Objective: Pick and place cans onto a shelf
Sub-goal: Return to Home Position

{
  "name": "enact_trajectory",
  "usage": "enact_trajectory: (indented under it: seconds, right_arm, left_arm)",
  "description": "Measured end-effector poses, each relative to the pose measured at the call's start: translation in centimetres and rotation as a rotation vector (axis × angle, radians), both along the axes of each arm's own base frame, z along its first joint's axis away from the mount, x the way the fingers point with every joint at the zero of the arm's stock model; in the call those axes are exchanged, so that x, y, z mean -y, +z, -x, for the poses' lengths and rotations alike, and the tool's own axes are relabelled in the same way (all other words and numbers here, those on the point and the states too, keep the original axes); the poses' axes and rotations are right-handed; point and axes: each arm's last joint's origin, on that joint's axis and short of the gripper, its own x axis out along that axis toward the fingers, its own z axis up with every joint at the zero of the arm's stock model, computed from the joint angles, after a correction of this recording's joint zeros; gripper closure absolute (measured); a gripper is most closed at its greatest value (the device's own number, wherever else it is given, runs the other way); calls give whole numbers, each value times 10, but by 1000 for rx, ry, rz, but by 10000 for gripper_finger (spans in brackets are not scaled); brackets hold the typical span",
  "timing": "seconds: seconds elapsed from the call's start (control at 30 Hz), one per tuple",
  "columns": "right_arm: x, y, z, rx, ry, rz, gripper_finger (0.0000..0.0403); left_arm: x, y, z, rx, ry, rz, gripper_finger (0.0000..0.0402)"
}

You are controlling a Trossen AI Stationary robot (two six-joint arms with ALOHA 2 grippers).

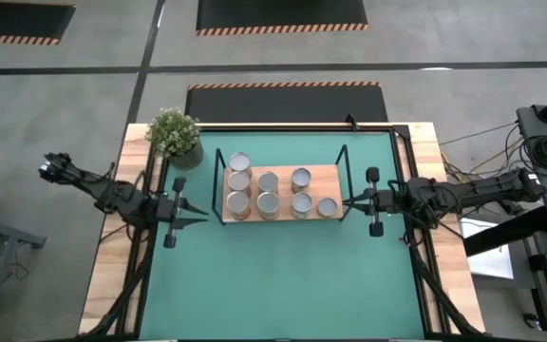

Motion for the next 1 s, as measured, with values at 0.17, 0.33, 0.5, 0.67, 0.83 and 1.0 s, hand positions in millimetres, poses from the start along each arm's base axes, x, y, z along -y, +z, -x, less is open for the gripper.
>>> enact_trajectory:
  seconds: [0.17,0.33,0.5,0.67,0.83,1.0]
  right_arm:
    - [2,-4,13,60,-26,-2,394]
    - [4,-8,24,118,-48,1,394]
    - [6,-13,31,160,-66,6,394]
    - [7,-17,36,180,-82,9,394]
    - [7,-18,41,208,-87,13,394]
    - [9,-20,47,197,-109,2,394]
  left_arm:
    - [-6,-21,13,102,10,53,359]
    - [-11,-33,22,175,11,88,359]
    - [-14,-44,29,216,17,97,359]
    - [-16,-52,32,248,18,100,359]
    - [-17,-59,31,211,71,88,359]
    - [-17,-61,31,199,74,100,359]
